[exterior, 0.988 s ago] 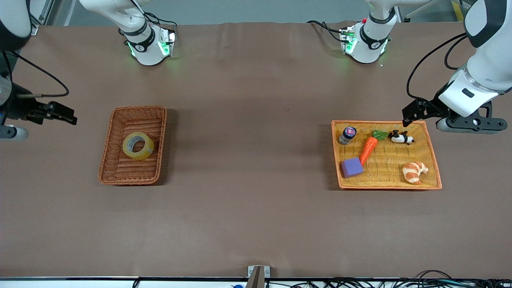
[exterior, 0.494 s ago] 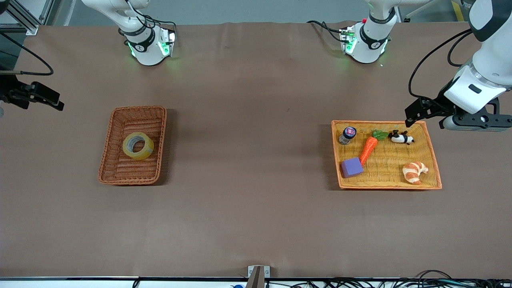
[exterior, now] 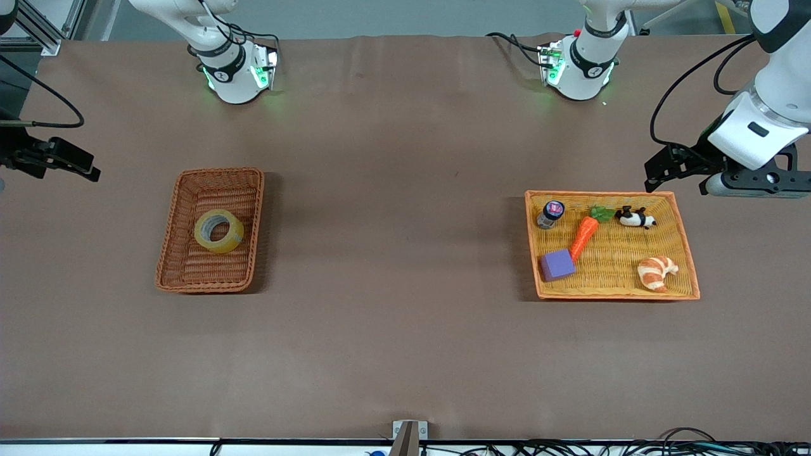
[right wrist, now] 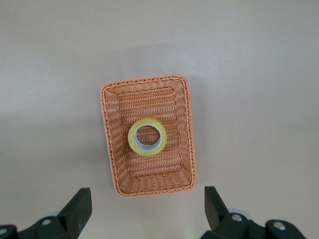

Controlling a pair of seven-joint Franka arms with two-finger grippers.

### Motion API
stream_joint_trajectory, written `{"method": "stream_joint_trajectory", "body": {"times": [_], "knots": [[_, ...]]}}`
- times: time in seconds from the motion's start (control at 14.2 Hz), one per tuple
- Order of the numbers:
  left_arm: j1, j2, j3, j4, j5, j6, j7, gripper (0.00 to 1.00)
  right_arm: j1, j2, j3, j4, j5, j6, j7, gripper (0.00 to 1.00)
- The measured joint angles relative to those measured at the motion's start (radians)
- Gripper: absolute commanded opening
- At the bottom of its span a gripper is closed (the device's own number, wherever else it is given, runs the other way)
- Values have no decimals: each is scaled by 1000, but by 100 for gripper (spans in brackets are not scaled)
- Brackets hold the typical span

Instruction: Move tape to another basket

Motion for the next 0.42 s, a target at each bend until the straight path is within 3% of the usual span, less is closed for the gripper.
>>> {"method": "stream_joint_trajectory", "body": {"times": [0.42], "knots": [[0,0,1,-2,0,-1,0,100,16,-11,0,6,0,-25,-1,100]]}}
